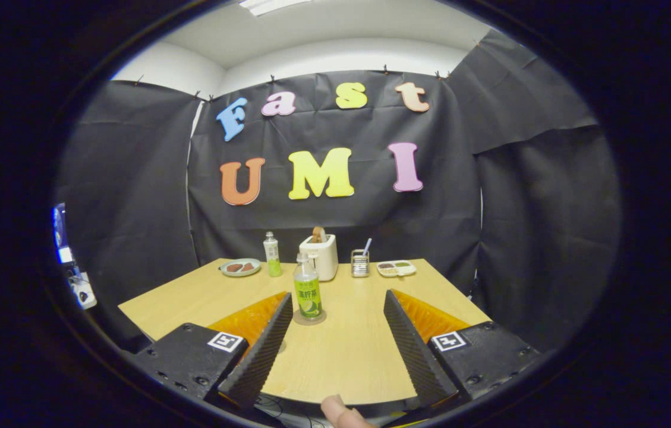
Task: Take the bottle from table, then pour the juice into the cup, finally place the bottle on the coaster
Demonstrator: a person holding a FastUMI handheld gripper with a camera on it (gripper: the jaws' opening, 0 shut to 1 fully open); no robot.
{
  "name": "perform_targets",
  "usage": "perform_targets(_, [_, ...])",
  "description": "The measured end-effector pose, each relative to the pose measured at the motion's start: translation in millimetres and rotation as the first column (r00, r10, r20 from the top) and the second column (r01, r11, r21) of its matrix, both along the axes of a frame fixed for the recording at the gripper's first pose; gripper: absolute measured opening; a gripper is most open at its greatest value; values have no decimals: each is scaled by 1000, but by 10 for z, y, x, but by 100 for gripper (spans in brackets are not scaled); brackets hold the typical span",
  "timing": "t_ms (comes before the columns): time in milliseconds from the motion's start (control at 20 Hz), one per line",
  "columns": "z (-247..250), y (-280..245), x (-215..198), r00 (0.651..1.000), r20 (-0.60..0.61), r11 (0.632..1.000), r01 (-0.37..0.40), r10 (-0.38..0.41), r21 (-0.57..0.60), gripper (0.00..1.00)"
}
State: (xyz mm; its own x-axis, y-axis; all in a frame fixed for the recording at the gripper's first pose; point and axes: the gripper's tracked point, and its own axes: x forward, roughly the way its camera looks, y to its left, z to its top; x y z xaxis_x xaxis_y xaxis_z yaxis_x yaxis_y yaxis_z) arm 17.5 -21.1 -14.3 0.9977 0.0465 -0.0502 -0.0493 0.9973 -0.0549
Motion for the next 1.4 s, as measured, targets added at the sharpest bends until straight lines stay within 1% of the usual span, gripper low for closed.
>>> perform_targets(100, [-18, -7, -58, 1000, 2, 1000, -5, 5, 3, 100])
perform_targets(200, [-66, -67, -101, 1000, 2, 1000, 23, -23, -2, 100])
perform_targets(300, [-90, -97, -150, 999, 10, 999, 45, -44, -22, 100])
perform_targets(450, [-117, -100, -213, 999, 23, 997, 47, -45, -59, 100])
perform_targets(650, [-101, -116, -272, 998, 65, 999, 9, -5, -52, 100])
perform_targets(750, [-118, -232, -298, 996, 83, 999, 18, -14, -49, 100])
perform_targets(850, [-104, -302, -322, 995, 103, 1000, 22, -20, -19, 100])
perform_targets(1000, [-92, -333, -348, 992, 124, 1000, 10, -12, 15, 100])
perform_targets(1400, [-142, -309, -305, 992, 128, 999, 18, -14, -29, 100])
